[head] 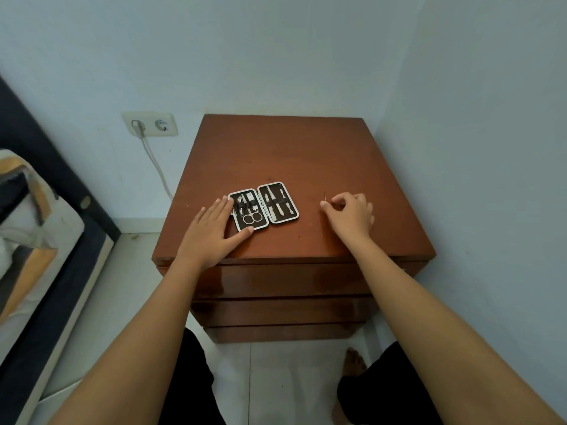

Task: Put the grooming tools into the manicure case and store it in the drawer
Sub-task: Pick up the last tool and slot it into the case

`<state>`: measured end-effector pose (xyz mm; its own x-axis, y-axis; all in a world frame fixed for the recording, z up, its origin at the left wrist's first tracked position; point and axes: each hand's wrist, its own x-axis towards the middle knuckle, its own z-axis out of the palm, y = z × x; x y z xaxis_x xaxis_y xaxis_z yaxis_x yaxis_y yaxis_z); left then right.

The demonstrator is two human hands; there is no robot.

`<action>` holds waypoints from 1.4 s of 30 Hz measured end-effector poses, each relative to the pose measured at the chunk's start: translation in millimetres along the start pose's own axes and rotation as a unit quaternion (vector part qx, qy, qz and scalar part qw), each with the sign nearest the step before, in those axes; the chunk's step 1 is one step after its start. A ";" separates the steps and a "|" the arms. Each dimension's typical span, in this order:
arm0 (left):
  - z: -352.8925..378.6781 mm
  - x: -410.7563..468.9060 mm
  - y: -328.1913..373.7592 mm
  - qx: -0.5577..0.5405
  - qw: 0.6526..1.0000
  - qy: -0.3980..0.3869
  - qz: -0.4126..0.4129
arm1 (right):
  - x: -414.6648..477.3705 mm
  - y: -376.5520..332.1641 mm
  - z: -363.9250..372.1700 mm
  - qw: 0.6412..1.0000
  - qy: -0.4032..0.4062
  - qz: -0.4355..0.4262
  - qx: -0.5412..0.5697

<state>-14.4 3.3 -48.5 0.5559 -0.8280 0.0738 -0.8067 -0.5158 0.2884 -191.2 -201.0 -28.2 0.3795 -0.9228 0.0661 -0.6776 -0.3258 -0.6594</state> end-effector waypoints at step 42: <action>-0.7 0.3 0.4 -0.019 1.000 0.005 0.000 | -37.5 -54.0 32.5 0.948 -0.121 -0.246 -0.161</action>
<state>-14.4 3.0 -47.7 0.5584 -0.8253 0.0834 -0.7985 -0.5075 0.3239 -148.4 -142.1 -19.4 0.8062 -0.5819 0.1066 -0.5241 -0.7861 -0.3277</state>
